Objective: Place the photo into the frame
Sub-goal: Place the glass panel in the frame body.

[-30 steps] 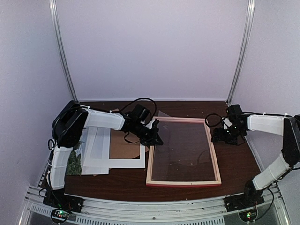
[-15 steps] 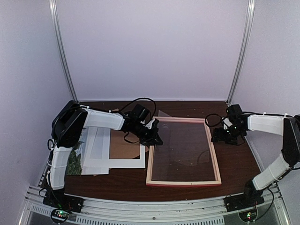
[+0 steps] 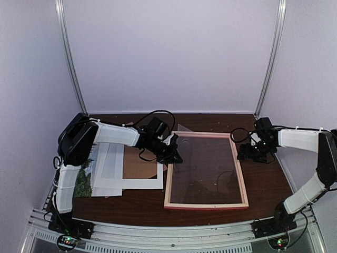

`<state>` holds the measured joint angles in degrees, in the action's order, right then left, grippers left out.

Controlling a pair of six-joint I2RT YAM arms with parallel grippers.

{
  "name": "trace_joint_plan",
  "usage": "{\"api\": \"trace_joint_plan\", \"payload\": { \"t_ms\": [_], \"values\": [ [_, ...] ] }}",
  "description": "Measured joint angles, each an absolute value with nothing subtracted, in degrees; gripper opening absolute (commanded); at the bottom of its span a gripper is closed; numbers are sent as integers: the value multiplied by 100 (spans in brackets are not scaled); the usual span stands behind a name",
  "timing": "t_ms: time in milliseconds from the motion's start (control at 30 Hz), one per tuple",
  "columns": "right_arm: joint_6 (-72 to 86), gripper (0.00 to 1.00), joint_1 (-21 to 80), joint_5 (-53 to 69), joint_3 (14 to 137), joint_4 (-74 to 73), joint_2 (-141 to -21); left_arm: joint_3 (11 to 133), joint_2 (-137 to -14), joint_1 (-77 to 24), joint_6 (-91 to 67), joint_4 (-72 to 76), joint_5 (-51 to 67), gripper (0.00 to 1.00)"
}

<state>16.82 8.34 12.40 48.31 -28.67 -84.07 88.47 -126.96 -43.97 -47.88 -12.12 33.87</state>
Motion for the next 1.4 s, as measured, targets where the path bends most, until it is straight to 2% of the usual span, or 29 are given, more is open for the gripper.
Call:
{"api": "trace_joint_plan", "payload": {
  "t_ms": [833,1400],
  "values": [
    [1682,89,834,1240,4831,-2869,-8407,8844,-12696,-4418,-4864,-1205,3387,0],
    [1684,89,834,1240,4831,-2869,-8407,8844,-12696,-4436,-4941,-1205,3487,20]
  ]
}}
